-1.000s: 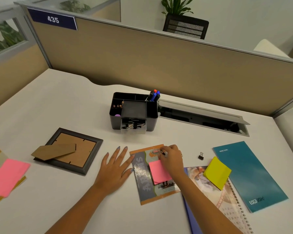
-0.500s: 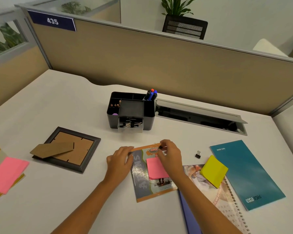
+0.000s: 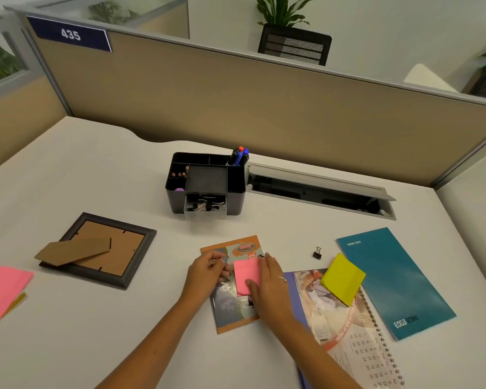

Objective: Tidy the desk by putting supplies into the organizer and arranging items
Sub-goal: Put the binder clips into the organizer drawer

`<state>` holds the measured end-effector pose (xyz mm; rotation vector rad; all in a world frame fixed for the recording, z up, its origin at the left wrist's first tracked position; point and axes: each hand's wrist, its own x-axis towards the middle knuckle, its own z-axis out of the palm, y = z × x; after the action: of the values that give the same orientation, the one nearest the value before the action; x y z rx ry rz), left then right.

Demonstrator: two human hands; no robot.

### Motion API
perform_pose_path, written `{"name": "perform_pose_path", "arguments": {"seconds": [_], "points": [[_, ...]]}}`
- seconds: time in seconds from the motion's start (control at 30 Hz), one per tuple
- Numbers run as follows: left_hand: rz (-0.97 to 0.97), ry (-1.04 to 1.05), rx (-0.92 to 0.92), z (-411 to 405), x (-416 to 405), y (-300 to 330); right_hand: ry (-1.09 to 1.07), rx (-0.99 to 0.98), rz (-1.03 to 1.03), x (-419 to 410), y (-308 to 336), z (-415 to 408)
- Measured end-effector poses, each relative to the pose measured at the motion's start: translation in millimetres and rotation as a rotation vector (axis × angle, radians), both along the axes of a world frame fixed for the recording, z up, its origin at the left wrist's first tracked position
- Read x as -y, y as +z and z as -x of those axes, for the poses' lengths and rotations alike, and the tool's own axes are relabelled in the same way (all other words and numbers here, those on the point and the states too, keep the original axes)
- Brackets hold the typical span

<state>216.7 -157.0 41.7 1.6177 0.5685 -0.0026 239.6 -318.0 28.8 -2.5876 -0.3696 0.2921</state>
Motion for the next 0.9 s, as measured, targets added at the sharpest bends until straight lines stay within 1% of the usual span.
{"name": "perform_pose_path", "arguments": {"seconds": [0.13, 0.2, 0.27, 0.4, 0.47, 0.57, 0.63, 0.73, 0.8, 0.9], "points": [[0.028, 0.018, -0.036, 8, -11, -9, 0.015, 0.103, 0.092, 1, -1, 0], [0.053, 0.030, -0.031, 11, -12, -9, 0.014, 0.089, 0.192, 3, 6, -6], [0.069, 0.031, -0.017, 12, -12, -8, -0.001, 0.052, 0.239, 4, 12, -12], [0.077, 0.032, -0.009, 14, -13, -9, -0.055, 0.045, 0.141, 9, 17, -14], [0.075, 0.030, -0.007, 14, -14, -10, -0.037, 0.040, 0.105, 11, 14, -11], [0.092, 0.033, 0.006, 15, -15, -11, 0.010, 0.089, 0.050, 13, 8, -2], [0.108, 0.045, 0.019, 17, -15, -12, 0.004, 0.079, -0.003, 13, 6, 2], [0.114, 0.068, 0.033, 20, -15, -16, -0.088, 0.029, -0.134, 12, 11, 3], [0.126, 0.080, 0.036, 20, -17, -16, -0.173, 0.034, -0.201, 10, 16, 1], [0.200, 0.115, 0.100, 15, -25, -7, -0.222, 0.005, -0.162, 6, 16, -6]]}}
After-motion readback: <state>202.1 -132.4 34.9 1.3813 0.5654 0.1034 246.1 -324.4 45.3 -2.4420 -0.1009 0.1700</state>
